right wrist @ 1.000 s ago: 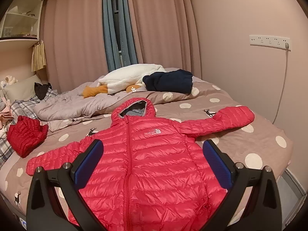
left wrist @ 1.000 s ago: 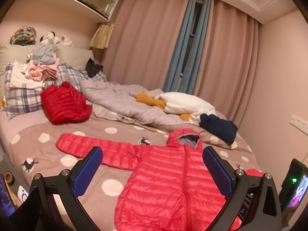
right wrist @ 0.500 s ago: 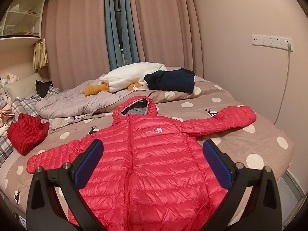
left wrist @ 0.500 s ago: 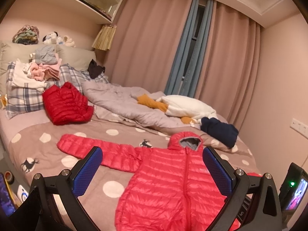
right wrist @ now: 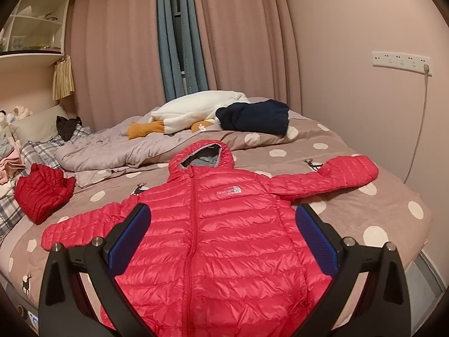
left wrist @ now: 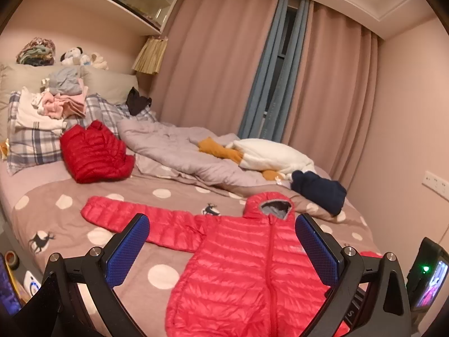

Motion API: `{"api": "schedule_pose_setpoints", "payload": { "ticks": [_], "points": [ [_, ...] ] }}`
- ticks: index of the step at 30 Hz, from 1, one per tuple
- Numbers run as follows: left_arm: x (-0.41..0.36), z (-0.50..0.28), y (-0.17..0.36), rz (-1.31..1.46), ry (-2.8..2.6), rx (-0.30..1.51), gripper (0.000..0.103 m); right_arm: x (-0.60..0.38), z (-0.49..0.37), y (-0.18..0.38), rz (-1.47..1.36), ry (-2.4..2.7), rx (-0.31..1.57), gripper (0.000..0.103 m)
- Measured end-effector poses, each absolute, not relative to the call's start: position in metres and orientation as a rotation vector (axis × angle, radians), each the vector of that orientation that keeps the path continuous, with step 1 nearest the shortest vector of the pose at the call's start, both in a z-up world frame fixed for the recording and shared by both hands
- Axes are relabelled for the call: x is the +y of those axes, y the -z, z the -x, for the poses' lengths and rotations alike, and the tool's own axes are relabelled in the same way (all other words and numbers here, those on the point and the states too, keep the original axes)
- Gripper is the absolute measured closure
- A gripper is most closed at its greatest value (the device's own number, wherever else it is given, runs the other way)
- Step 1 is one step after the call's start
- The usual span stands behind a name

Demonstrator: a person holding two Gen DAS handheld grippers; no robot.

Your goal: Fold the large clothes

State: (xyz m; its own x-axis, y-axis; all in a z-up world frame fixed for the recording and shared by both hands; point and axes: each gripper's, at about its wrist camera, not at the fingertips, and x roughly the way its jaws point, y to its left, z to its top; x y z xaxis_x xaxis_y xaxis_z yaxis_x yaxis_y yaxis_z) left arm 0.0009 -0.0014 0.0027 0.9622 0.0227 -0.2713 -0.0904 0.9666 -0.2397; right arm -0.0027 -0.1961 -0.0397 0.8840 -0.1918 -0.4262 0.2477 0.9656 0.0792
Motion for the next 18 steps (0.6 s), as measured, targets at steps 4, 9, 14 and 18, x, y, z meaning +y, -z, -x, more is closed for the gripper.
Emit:
{"api": "schedule_pose_setpoints", "payload": {
  "ticks": [4,9,14,18],
  "points": [
    [0.001,-0.0018,-0.0008,0.29,-0.061,0.289,0.001,-0.1996,0.002,0.0406,-0.144,0.238,0.436,0.0],
    [0.0015,-0.002,-0.0016,0.305,-0.05,0.283,0.001,-0.1986,0.0018,0.0401,-0.128,0.242,0.435,0.0],
    [-0.0002,-0.0055,-0.001,0.297,-0.05,0.308,0.001,-0.1953,-0.0001,0.0401,-0.103,0.237,0.437,0.0],
    [0.0012,-0.0075,0.0009,0.316,-0.049,0.303,0.001,-0.1946,-0.0033,0.0413,-0.099,0.231,0.444,0.0]
  ]
}}
